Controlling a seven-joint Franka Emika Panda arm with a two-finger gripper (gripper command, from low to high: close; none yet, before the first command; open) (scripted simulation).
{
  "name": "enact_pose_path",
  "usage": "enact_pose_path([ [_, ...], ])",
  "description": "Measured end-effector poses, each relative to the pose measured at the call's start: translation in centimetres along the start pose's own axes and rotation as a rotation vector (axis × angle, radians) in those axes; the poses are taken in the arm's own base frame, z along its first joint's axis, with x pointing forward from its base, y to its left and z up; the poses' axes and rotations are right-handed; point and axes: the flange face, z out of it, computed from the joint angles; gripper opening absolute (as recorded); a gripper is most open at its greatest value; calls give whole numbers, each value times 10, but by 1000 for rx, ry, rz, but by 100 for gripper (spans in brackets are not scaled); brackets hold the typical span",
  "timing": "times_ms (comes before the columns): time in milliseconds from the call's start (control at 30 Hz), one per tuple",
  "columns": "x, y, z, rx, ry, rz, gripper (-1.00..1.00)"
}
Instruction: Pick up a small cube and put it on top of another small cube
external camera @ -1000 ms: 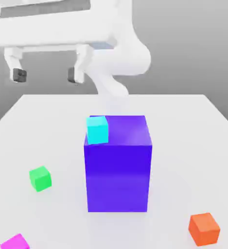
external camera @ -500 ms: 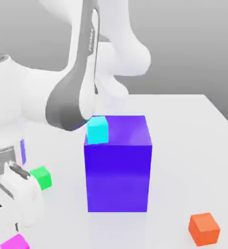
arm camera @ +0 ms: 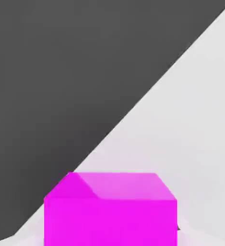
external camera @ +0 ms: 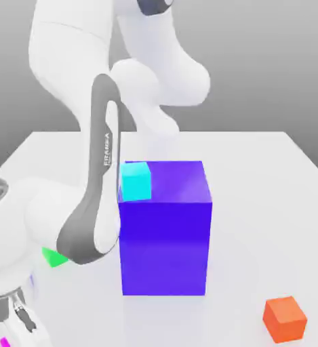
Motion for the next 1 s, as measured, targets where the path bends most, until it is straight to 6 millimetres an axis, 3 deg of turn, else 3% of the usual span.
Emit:
enact_pose_path([
  [67,3,9,-23,0,0,12,-100],
  [233,22,69,-49,-1,2,90,-100],
  [433,36,151,-68,-1,3,199,-100],
  [600,30,216,-75,-1,2,276,-100],
  [700,22,246,-71,0,1,309,-100],
  [900,20,251,-20,1,-1,314,-100],
  [933,19,251,-12,0,0,313,100],
  [1000,19,251,-12,0,0,313,100],
])
